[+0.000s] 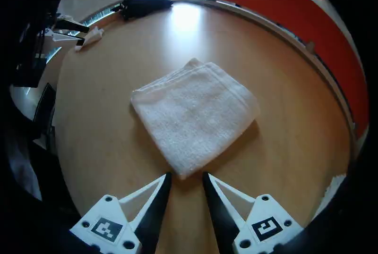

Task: Fold towel

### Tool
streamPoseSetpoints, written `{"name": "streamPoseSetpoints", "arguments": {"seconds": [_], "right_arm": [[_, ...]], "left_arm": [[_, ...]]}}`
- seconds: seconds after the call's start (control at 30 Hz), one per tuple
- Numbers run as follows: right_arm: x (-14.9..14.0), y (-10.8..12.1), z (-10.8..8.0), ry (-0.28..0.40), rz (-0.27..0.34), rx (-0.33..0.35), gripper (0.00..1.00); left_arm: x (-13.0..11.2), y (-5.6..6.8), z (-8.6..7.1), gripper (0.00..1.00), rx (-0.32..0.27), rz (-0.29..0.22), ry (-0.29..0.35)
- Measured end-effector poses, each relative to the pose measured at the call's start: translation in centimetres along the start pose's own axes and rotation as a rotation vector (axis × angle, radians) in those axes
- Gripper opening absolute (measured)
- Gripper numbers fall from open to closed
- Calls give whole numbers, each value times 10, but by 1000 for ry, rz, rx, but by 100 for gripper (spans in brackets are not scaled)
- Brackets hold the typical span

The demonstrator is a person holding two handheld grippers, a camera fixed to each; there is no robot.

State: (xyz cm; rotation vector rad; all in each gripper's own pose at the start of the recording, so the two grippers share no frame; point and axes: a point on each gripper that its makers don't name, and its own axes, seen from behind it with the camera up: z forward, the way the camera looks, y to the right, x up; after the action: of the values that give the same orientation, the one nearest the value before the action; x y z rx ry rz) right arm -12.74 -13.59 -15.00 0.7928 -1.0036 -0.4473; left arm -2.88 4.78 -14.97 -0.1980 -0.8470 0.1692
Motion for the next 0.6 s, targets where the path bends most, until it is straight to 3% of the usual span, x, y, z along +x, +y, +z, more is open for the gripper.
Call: {"name": "streamPoseSetpoints", "arguments": {"seconds": [0.4,0.6], "right_arm": [[0,-3,2,-3,9,2,6],[2,0,1,6,6,-11,4]], "left_arm": [[-1,0,0,99,-1,1,-2],[-1,-1,0,99,-1,0,-2]]}}
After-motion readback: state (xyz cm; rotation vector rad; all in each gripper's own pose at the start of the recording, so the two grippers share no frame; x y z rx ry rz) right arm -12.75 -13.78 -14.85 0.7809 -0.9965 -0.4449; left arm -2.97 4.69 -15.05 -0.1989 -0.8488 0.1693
